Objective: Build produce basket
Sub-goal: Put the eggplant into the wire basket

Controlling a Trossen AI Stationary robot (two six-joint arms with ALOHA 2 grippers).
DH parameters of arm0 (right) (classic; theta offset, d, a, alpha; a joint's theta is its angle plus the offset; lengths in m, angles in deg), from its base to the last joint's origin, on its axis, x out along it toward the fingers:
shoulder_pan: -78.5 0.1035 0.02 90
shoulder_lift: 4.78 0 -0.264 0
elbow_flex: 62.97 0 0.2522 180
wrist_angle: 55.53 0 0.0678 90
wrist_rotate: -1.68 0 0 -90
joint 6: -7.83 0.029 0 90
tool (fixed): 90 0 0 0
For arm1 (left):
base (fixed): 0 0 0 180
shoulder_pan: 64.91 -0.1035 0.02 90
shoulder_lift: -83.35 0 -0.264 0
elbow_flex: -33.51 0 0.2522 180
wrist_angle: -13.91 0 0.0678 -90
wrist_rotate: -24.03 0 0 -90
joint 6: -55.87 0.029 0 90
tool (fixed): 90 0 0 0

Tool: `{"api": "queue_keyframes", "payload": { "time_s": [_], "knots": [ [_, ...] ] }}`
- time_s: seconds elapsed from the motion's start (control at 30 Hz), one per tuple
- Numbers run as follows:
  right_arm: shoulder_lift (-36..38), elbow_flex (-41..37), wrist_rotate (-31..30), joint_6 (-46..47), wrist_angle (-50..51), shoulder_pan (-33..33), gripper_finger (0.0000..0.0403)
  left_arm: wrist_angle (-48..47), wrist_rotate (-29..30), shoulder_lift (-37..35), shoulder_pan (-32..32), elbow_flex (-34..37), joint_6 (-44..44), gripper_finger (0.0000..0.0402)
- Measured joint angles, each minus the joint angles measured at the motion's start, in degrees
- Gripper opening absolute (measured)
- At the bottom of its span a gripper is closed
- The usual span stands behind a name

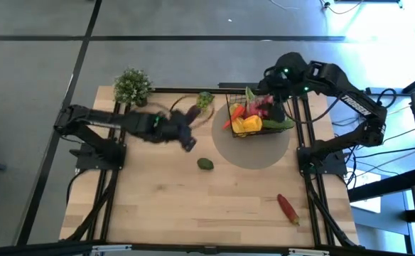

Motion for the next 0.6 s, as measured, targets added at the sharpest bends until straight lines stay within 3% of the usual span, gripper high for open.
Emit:
{"api": "queue_keyframes", "payload": {
  "time_s": [0.13, 0.3, 0.6],
  "knots": [
    [1.21, 0.04, -7.4, 1.37, -0.02, -1.9, 0.024, 18.02, -5.48, 0.45, -7.94, -0.03, 17.07, 0.0028],
    [2.27, 0.04, -9.43, 1.92, -0.04, -3.64, 0.024, 37.39, -11.49, 2.36, -16.2, -0.2, 30.24, 0.0028],
    [2.42, -0.14, -9.72, 2.12, -0.18, -5.39, 0.024, 56.46, -26.1, 12.23, -24.16, -0.09, 33.22, 0.0028]
  ]
}}
